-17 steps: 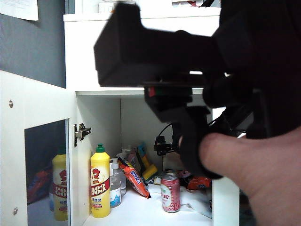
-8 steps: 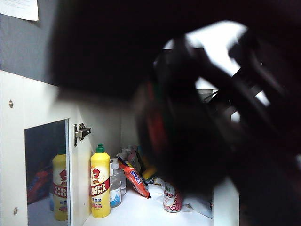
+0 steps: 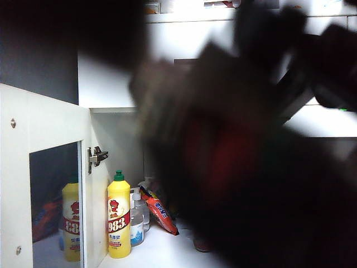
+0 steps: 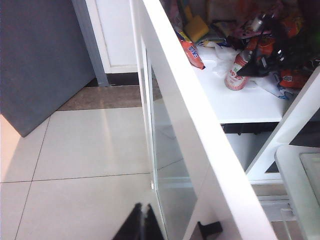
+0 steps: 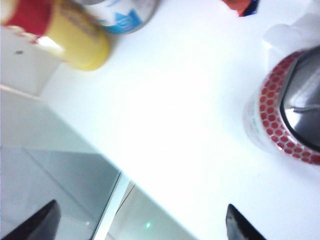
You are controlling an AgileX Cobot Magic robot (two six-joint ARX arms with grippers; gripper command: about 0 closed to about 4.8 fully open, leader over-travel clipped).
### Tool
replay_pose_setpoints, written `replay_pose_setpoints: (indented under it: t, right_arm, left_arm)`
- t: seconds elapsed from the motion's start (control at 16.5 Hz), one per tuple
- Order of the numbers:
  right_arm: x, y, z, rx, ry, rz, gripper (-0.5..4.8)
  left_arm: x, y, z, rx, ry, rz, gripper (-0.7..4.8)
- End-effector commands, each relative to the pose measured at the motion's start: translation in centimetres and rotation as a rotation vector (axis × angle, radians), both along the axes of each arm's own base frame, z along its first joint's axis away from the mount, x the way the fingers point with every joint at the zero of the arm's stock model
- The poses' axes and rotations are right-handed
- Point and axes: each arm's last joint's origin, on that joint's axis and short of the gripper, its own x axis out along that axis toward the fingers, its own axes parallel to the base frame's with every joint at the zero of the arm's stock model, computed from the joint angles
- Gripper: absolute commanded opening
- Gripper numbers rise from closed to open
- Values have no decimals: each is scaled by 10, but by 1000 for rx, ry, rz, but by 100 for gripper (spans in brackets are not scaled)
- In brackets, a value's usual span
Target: Open the left door of the white cabinet, pick up a can of beverage from the table on the right, place it inside the cabinet, and finally close the cabinet door.
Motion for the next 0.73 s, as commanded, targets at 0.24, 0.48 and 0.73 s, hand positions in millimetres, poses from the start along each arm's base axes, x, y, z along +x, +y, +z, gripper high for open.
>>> replay_pose_setpoints:
  t: [0.24, 0.48, 0.73]
  right_arm:
    - [-6, -6, 25, 17, 81, 26, 386]
    - [-10, -30, 22, -24, 151, 81, 386]
    - [-23, -40, 31, 198, 413, 107, 386]
  left_arm:
    - [0, 0, 2, -11, -12, 3, -5]
    - [0, 0, 2, -12, -11, 1, -5]
    - [0, 0, 2, -13, -11, 1, -5]
